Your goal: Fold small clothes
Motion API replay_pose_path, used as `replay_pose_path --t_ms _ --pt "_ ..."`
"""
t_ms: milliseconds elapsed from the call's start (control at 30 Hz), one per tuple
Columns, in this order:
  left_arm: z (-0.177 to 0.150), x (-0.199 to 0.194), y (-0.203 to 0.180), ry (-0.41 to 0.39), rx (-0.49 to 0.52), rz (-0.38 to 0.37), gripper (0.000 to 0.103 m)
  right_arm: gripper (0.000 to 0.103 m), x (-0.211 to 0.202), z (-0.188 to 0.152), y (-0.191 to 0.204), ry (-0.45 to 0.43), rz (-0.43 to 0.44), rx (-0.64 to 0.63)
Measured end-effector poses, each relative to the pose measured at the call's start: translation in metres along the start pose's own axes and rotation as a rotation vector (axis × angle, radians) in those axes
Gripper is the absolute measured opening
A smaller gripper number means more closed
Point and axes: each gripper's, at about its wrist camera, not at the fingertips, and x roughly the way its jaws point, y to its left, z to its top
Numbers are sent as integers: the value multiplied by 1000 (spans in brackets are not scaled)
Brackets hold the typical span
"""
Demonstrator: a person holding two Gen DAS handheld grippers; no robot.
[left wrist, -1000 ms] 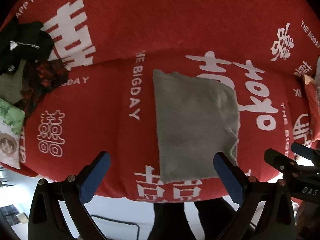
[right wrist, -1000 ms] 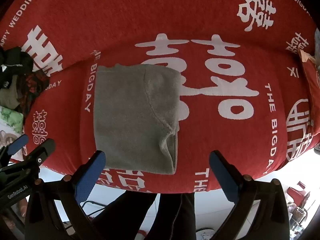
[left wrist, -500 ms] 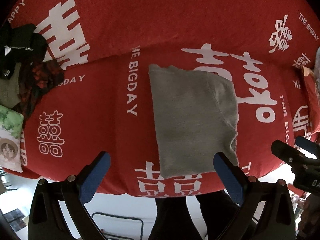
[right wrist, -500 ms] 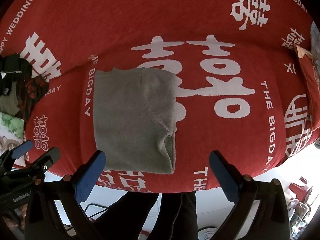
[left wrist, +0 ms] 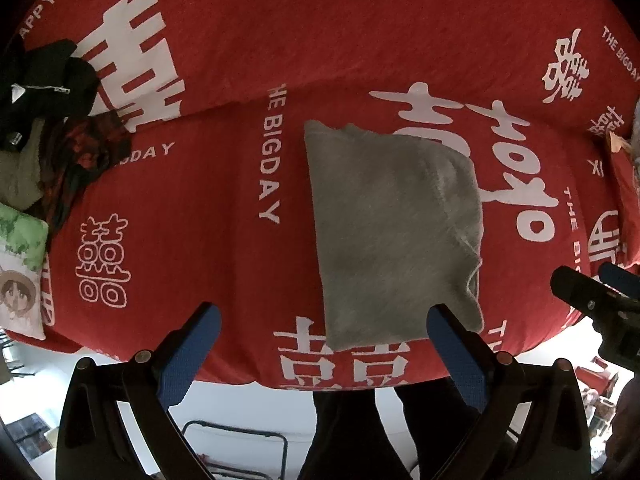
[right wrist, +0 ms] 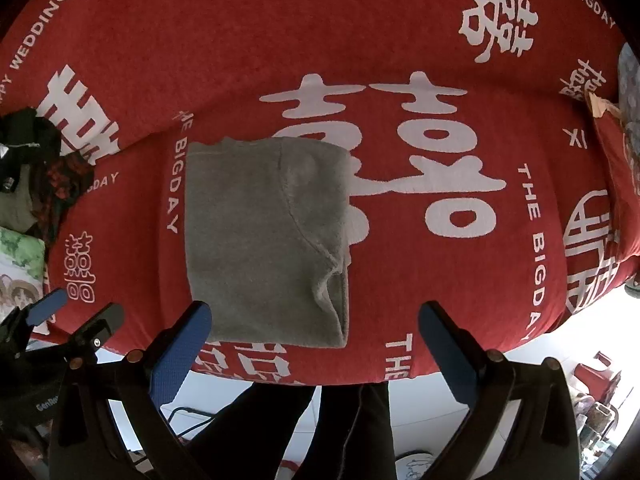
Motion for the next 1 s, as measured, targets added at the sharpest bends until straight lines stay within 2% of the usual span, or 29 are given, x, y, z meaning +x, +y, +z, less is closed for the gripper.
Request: replay_pose_path --t_ms 467,1000 --pt "-9 0 13 -5 -31 32 103 103 -3 0 14 -18 -18 -46" --pt "-6 1 13 -9 -34 18 103 103 -3 0 18 -23 -32 -55"
